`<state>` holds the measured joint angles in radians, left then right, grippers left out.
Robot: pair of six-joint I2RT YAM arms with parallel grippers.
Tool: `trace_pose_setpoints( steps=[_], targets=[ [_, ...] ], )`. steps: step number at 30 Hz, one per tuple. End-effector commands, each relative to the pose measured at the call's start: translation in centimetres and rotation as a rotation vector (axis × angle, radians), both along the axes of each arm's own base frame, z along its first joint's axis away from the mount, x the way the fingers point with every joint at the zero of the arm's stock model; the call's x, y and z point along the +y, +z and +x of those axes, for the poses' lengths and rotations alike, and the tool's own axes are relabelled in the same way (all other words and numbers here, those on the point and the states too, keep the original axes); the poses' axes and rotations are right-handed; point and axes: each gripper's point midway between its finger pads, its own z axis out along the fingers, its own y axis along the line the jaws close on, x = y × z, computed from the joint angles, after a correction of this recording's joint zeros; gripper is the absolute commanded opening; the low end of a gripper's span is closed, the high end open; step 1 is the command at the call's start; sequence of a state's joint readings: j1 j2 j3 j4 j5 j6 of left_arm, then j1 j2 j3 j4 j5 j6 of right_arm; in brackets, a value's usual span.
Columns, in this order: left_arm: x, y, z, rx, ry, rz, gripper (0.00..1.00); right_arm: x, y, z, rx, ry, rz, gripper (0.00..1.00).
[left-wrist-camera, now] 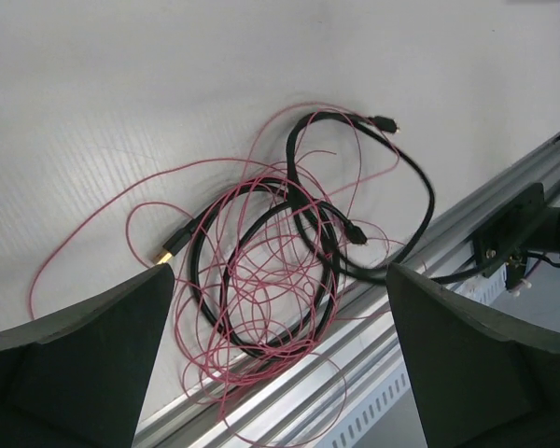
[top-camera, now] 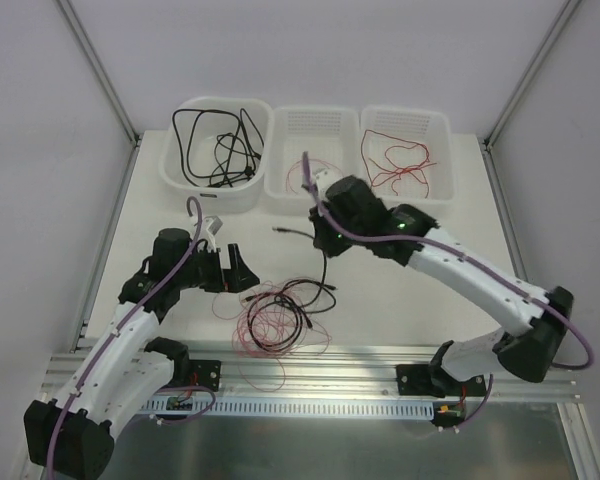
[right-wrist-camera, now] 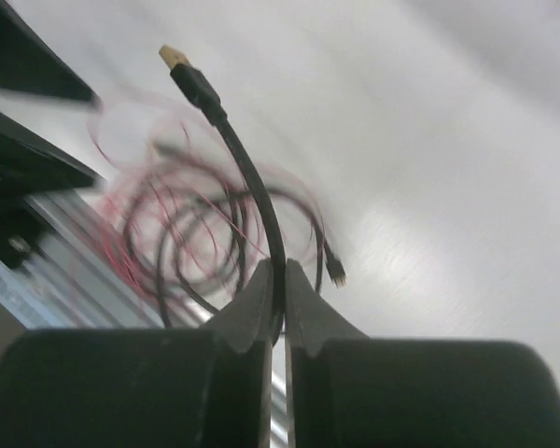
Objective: Untangle the cables
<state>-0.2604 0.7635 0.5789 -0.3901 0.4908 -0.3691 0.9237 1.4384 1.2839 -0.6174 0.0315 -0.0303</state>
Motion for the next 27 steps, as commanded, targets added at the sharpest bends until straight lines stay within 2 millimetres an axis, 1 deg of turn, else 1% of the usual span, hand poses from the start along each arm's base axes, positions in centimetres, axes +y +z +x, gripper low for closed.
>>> trace_pose_setpoints(
  steps=[1,2,4,5,6,7,8,9,10,11,12,13,14,15,16,17,18,19,21,22,24,25,26,27],
  targets=[
    [-1.0,0.2,-0.6,0.001,-0.016,-0.049,0.99,-4.3,14.2,-0.4,-0.273,0.004,0.093,0.01],
    [-1.2,0.1,-0.7,0.004,-0.015,-0.051,0.99,-4.6,18.8,-0.6,-0.347,0.002,0.176,0.01],
    [-1.6,0.1,-0.8,-0.001,-0.025,-0.058,0.99,-5.8,22.4,-1.7,-0.41,0.021,0.24,0.0],
    [-1.8,-0.2,-0.8,0.01,-0.026,-0.055,0.99,-6.3,24.3,-2.1,-0.445,0.022,0.285,0.01],
    [-1.8,-0.3,-0.7,0.011,-0.021,-0.052,0.99,-6.2,25.2,-2.5,-0.463,0.036,0.32,0.01],
    [-2.1,-0.6,-0.7,0.02,-0.023,-0.052,0.99,-7.0,26.1,-2.9,-0.484,0.029,0.343,0.0],
    [-2.2,-0.9,-0.7,0.03,-0.019,-0.05,0.99,-7.4,26.4,-3.1,-0.493,0.017,0.358,0.01],
    [-2.2,-1.2,-0.6,0.039,-0.01,-0.045,0.99,-7.6,25.8,-2.9,-0.496,-0.002,0.353,0.01],
    [-2.6,-1.6,-0.4,0.049,-0.005,-0.053,0.99,-8.0,25.7,-3.1,-0.503,-0.012,0.369,0.01],
    [-3.1,-2.0,-0.7,0.055,-0.018,-0.048,0.99,-8.9,26.5,-3.5,-0.537,-0.03,0.403,0.01],
    [-3.3,-2.5,-0.7,0.063,-0.015,-0.038,0.98,-9.6,24.9,-2.9,-0.534,-0.075,0.361,0.01],
    [-3.3,-3.2,-0.5,0.082,0.006,-0.021,0.97,-10.2,24.5,-2.8,-0.536,-0.099,0.354,0.01],
    [-3.8,-3.3,-0.8,0.083,-0.011,-0.013,0.97,-10.7,24.2,-3.0,-0.537,-0.11,0.35,0.01],
    [-4.2,-3.2,-0.8,0.079,-0.016,-0.013,0.96,-10.7,23.5,-3.1,-0.525,-0.106,0.341,0.01],
    [-4.4,-2.6,-0.6,0.055,-0.014,-0.022,0.97,-10.6,23.2,-3.3,-0.513,-0.102,0.34,0.01],
    [-5.1,-1.5,-0.5,0.009,-0.034,-0.047,0.97,-10.6,22.9,-3.4,-0.501,-0.1,0.343,0.01],
    [-5.4,-0.8,-0.4,-0.016,-0.039,-0.069,0.97,-10.5,22.7,-3.6,-0.493,-0.091,0.345,0.01],
    [-5.6,0.9,-0.4,-0.058,-0.04,-0.111,0.99,-10.4,22.1,-3.5,-0.484,-0.095,0.335,0.01],
    [-5.8,2.9,-0.5,-0.1,-0.044,-0.155,0.99,-10.5,21.2,-3.2,-0.476,-0.111,0.309,0.01],
    [-5.9,4.5,-0.7,-0.128,-0.045,-0.194,0.99,-10.5,20.4,-3.0,-0.466,-0.113,0.29,0.01],
    [-6.3,6.0,-1.5,-0.137,-0.075,-0.243,0.99,-10.1,19.6,-2.8,-0.455,-0.115,0.274,0.01],
    [-6.5,7.2,-1.8,-0.141,-0.088,-0.274,0.99,-9.9,19.4,-2.7,-0.448,-0.11,0.272,0.01],
    [-7.0,7.9,-2.6,-0.133,-0.136,-0.303,0.99,-9.6,19.0,-2.6,-0.441,-0.108,0.268,0.01],
    [-7.3,8.5,-3.0,-0.136,-0.164,-0.321,0.99,-9.4,18.9,-2.6,-0.436,-0.104,0.271,0.01]
  ],
)
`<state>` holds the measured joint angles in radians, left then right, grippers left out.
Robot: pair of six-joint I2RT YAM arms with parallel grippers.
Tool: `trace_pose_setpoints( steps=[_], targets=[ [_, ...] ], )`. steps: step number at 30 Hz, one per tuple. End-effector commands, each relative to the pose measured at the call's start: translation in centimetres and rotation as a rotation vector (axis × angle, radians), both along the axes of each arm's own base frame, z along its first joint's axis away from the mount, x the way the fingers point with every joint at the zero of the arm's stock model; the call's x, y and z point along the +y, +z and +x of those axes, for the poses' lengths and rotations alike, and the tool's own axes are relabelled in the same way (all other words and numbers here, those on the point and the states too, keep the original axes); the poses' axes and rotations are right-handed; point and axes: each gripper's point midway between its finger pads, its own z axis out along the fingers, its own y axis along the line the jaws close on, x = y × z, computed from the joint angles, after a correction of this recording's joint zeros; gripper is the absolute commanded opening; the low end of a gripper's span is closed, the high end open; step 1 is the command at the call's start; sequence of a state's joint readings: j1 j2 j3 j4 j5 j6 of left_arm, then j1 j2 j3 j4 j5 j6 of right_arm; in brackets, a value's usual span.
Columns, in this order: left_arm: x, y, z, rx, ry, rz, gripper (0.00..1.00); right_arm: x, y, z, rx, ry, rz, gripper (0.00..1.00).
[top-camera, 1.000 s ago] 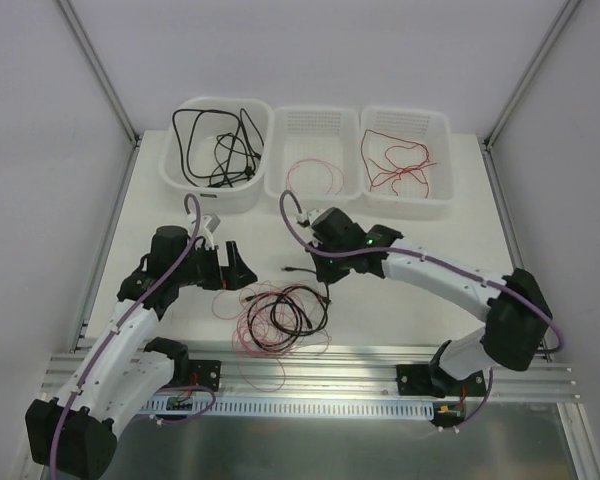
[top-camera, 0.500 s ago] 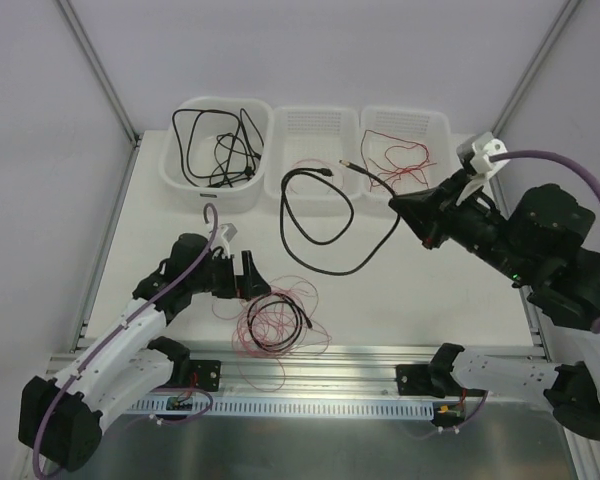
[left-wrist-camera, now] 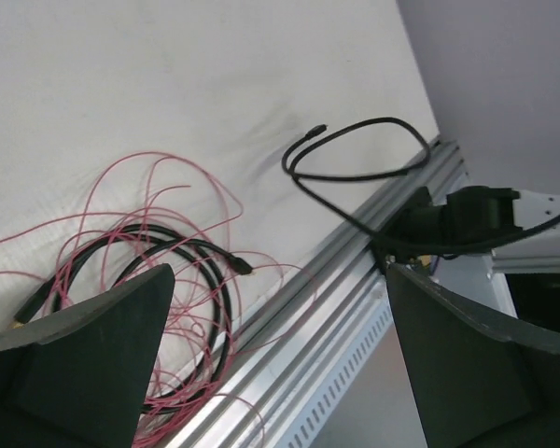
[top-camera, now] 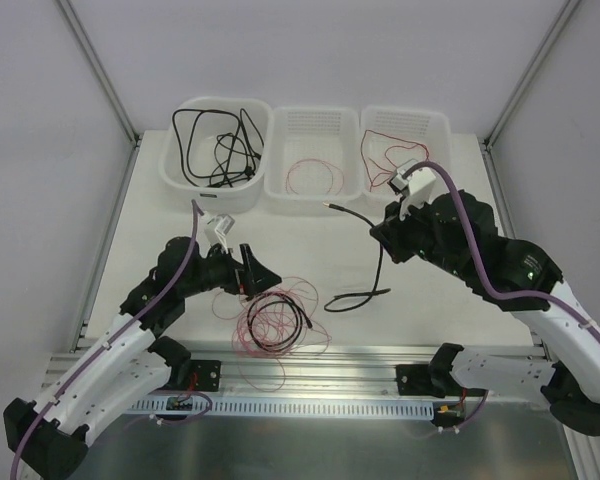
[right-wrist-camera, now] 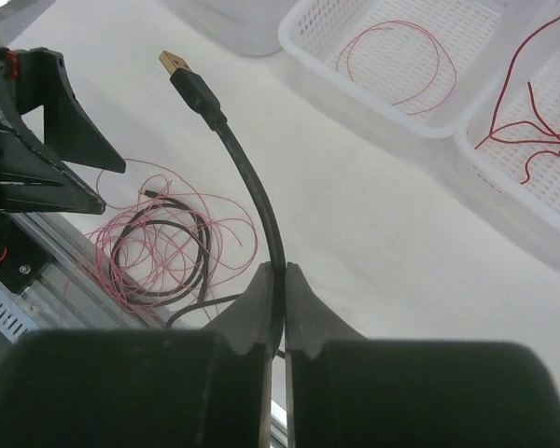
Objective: Untangle the cables
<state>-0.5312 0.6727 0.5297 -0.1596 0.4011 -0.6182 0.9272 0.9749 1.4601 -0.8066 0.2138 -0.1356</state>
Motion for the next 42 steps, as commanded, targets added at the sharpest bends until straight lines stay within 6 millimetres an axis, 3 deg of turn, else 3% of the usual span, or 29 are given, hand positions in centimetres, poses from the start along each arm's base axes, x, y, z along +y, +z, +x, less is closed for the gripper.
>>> trace_pose_setpoints(
  steps=[1,4,13,20,29,36,42],
  targets=[
    [-2.1,5.2,-1.7,-0.053,-0.128,-0.139,0.99,0.7,0.6,0.5,-0.007,-0.017,0.041,0.01],
    [-3.0,6.2,-2.5,-0.009,-0.162,-0.175,0.99,1.0,0.9,0.7,-0.009,-0.019,0.059,0.01],
    [-4.6,6.4,-1.4,0.216,0.025,-0.286,0.99,1.8,2.3,1.8,-0.036,-0.054,0.116,0.01],
    [-5.4,4.6,-0.7,0.403,0.22,-0.354,0.99,3.1,2.3,3.4,-0.081,-0.102,0.223,0.01],
    [-7.3,2.8,-0.4,0.578,0.34,-0.379,0.94,3.8,2.3,4.5,-0.084,-0.167,0.35,0.01],
    [-5.7,0.2,1.2,0.684,0.546,-0.452,0.81,4.3,1.6,5.3,-0.082,-0.207,0.41,0.01],
    [-4.1,0.5,3.5,0.629,0.699,-0.512,0.77,5.8,0.1,6.0,-0.061,-0.205,0.434,0.01]
  ],
)
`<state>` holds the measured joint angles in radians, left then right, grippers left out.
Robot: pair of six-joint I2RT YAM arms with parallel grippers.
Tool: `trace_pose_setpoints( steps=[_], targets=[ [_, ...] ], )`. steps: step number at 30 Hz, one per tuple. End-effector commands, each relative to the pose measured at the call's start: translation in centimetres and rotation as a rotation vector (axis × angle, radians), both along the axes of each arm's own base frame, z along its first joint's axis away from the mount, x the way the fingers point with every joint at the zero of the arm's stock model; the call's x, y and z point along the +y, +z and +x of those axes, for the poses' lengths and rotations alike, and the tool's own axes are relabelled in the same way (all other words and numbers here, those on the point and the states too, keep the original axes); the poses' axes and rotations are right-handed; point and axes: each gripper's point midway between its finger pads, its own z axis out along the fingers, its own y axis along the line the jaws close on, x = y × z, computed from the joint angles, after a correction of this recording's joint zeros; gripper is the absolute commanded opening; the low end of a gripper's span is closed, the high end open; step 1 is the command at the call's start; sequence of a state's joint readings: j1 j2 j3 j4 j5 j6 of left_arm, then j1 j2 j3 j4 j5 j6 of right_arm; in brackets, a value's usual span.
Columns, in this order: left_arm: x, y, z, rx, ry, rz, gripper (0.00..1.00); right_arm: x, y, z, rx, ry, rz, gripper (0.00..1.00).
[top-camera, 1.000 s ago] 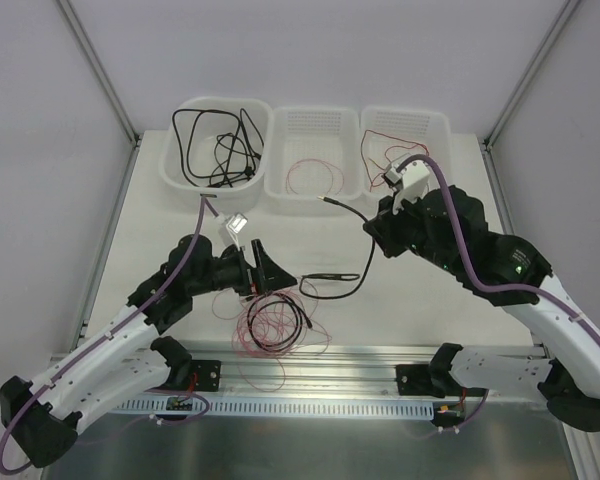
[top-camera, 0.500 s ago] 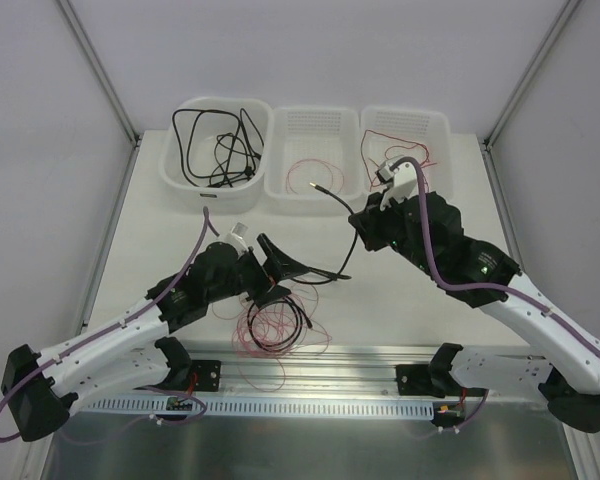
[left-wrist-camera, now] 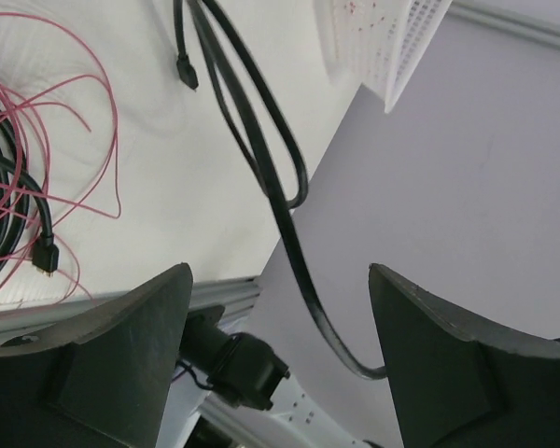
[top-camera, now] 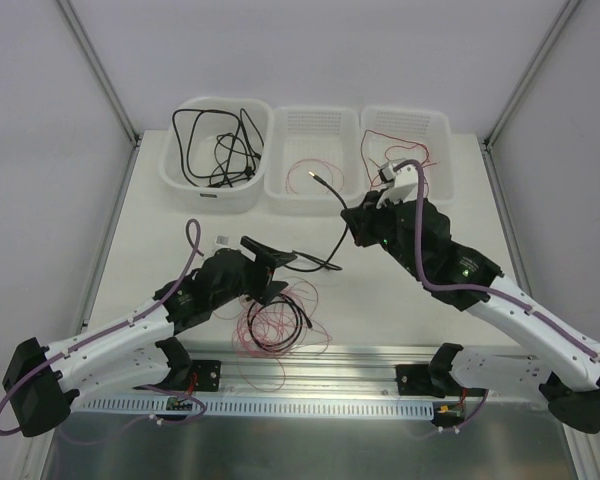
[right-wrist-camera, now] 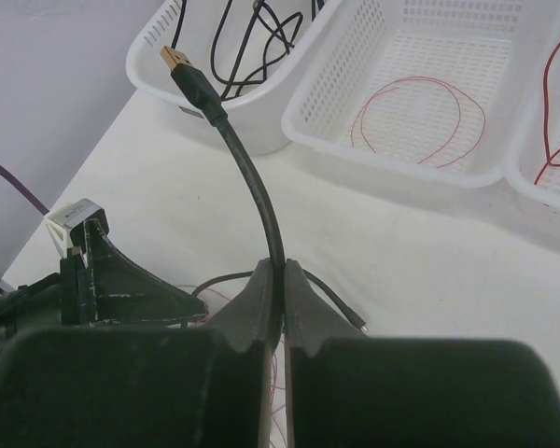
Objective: Untangle the cables
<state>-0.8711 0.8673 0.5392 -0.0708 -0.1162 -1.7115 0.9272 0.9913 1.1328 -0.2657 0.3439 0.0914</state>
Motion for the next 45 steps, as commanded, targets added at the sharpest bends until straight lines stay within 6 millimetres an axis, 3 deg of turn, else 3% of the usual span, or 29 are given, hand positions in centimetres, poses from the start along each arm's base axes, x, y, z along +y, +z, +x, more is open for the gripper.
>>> trace_pose_setpoints(
  steps=[1,4,7,11,12,14,18,22,23,25,26,28,29,30,32,38,40,45],
  targets=[
    [1.2,1.2,2.0,-0.03,0.153,-0.038,0.77,1.1,2.6,0.8,-0.047,-0.017,0.129,0.01],
    [1.4,1.3,2.7,-0.043,0.183,-0.02,0.75,1.8,2.5,0.8,-0.045,-0.003,0.142,0.01],
    [0.9,0.9,3.1,-0.032,0.179,0.002,0.63,2.0,2.6,0.9,-0.045,0.0,0.153,0.01],
    [0.7,0.4,3.4,-0.017,0.185,0.02,0.29,1.8,2.8,1.0,-0.055,-0.005,0.153,0.01],
    [0.7,0.6,3.6,-0.023,0.191,0.02,0.13,1.7,2.7,1.0,-0.054,-0.006,0.149,0.01],
    [1.0,1.0,3.8,-0.062,0.186,0.046,0.01,1.4,2.4,0.9,-0.051,-0.014,0.135,0.01],
    [1.9,5.1,4.9,-0.22,0.187,0.11,0.0,0.7,0.6,0.3,-0.008,-0.02,0.119,0.02],
    [1.9,9.4,5.6,-0.383,0.14,0.195,0.0,-0.1,-1.1,-0.8,0.046,-0.01,0.1,0.24],
    [1.8,11.8,5.8,-0.474,0.102,0.242,0.0,-0.1,-1.4,-1.1,0.056,-0.001,0.095,0.42],
    [1.3,13.5,6.1,-0.549,0.046,0.314,0.0,-0.7,-1.7,-1.9,0.074,0.011,0.079,0.59],
    [1.3,16.1,6.3,-0.64,0.014,0.361,0.0,-0.9,-1.8,-2.2,0.08,0.016,0.077,0.73],
    [1.3,17.7,6.6,-0.7,-0.013,0.425,0.0,-1.7,-2.0,-2.9,0.088,0.025,0.055,0.84],
    [1.4,19.9,6.9,-0.772,-0.026,0.471,0.0,-2.1,-1.8,-3.1,0.085,0.021,0.052,0.92],
    [1.8,20.6,7.1,-0.793,-0.033,0.507,0.0,-2.7,-2.1,-3.5,0.094,0.024,0.03,0.96],
    [2.2,23.3,7.6,-0.876,-0.044,0.581,0.0,-3.8,-1.4,-4.2,0.077,0.023,0.034,1.0],
    [5.5,28.0,10.6,-0.994,0.004,0.781,0.0,-8.1,-1.6,-6.6,0.057,0.0,0.003,1.0],
    [6.6,28.5,11.7,-0.996,0.028,0.829,0.0,-9.1,-2.3,-7.3,0.067,-0.005,-0.016,1.0],
    [11.0,28.4,16.9,-0.939,0.116,0.969,0.0,-11.5,-3.8,-8.4,0.072,-0.031,-0.039,0.99]
  ],
)
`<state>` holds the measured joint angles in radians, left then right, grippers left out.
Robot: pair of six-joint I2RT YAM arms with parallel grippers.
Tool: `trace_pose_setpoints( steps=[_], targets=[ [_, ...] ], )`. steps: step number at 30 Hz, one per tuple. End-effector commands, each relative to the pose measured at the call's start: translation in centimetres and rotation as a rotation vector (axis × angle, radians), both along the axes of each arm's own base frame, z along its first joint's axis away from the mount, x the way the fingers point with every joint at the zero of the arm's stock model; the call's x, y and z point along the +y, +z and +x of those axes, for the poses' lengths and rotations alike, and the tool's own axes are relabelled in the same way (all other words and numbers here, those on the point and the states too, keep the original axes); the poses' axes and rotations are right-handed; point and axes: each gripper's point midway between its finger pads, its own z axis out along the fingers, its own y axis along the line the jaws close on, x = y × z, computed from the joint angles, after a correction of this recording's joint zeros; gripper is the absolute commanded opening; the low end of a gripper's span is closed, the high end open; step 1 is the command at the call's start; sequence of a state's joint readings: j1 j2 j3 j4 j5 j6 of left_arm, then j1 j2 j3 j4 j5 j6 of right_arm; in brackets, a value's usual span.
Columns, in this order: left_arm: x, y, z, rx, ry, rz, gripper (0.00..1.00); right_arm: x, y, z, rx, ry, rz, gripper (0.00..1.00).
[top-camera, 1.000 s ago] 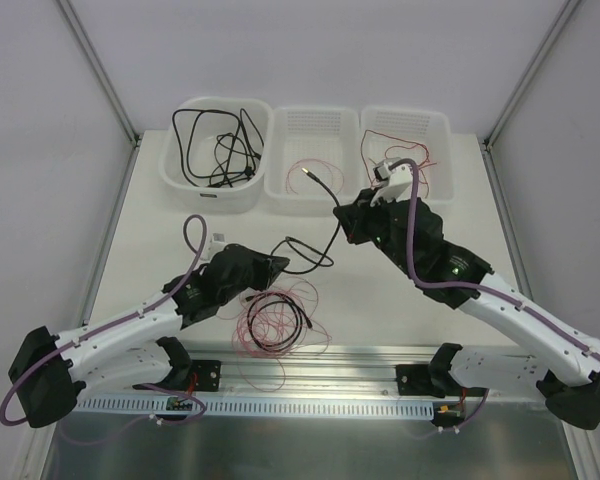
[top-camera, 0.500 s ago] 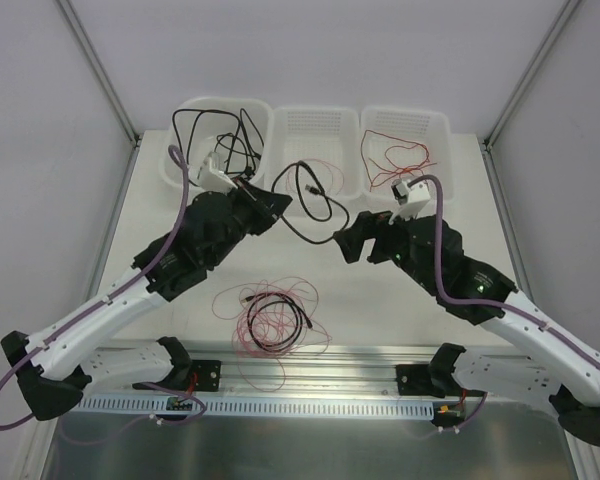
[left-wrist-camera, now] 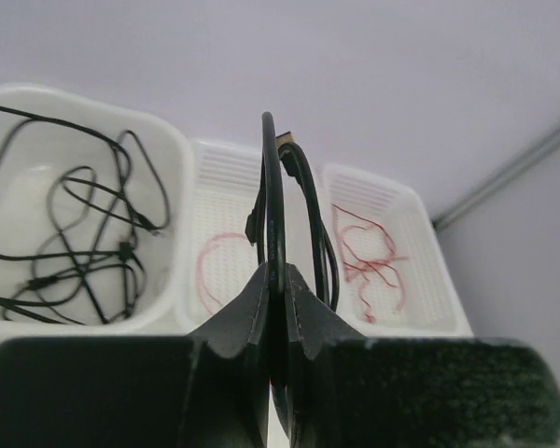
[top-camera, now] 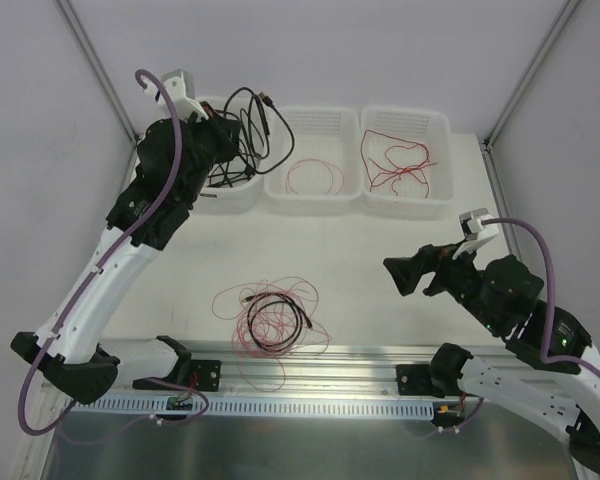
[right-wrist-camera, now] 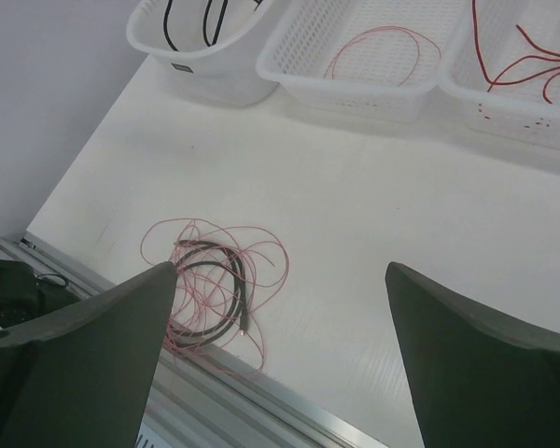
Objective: Untangle the cables
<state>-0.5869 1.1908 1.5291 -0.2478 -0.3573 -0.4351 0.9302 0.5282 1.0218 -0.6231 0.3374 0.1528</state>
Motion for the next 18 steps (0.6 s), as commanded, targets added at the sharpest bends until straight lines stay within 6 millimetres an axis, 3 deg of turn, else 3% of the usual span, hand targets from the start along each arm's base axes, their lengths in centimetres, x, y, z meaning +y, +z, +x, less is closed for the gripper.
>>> trace_pose_setpoints(
  steps=[1,7,10,11,13,14,16,17,18],
  targets=[
    [2.8,0.3,3.2,-0.019,0.068,0.113,0.0,-1.6,-2.9,-0.4,0.042,-0.026,-0.095,1.0],
    [8.6,-2.0,11.4,0.032,0.233,0.173,0.0,-1.8,-3.8,-0.6,0.065,-0.022,-0.139,1.0],
    [10.5,-4.7,15.6,0.094,0.255,0.151,0.0,-1.8,-4.3,-0.4,0.073,-0.026,-0.157,0.99],
    [10.5,-7.7,17.5,0.154,0.25,0.163,0.0,-1.8,-4.6,-0.4,0.078,-0.027,-0.167,1.0],
    [11.4,-10.7,19.4,0.217,0.262,0.146,0.0,-1.8,-4.9,-0.3,0.083,-0.031,-0.18,0.99],
    [11.7,-14.5,20.9,0.289,0.262,0.144,0.0,-1.8,-5.4,-0.2,0.092,-0.034,-0.198,1.0],
    [12.4,-19.0,22.0,0.384,0.245,0.102,0.0,-2.0,-6.1,-0.1,0.105,-0.039,-0.238,1.0],
    [12.6,-22.6,22.7,0.453,0.245,0.103,0.0,-1.9,-6.7,-0.1,0.124,-0.036,-0.266,1.0],
    [12.8,-24.4,22.9,0.49,0.247,0.1,0.0,-1.8,-7.0,-0.1,0.13,-0.031,-0.279,1.0]
  ],
)
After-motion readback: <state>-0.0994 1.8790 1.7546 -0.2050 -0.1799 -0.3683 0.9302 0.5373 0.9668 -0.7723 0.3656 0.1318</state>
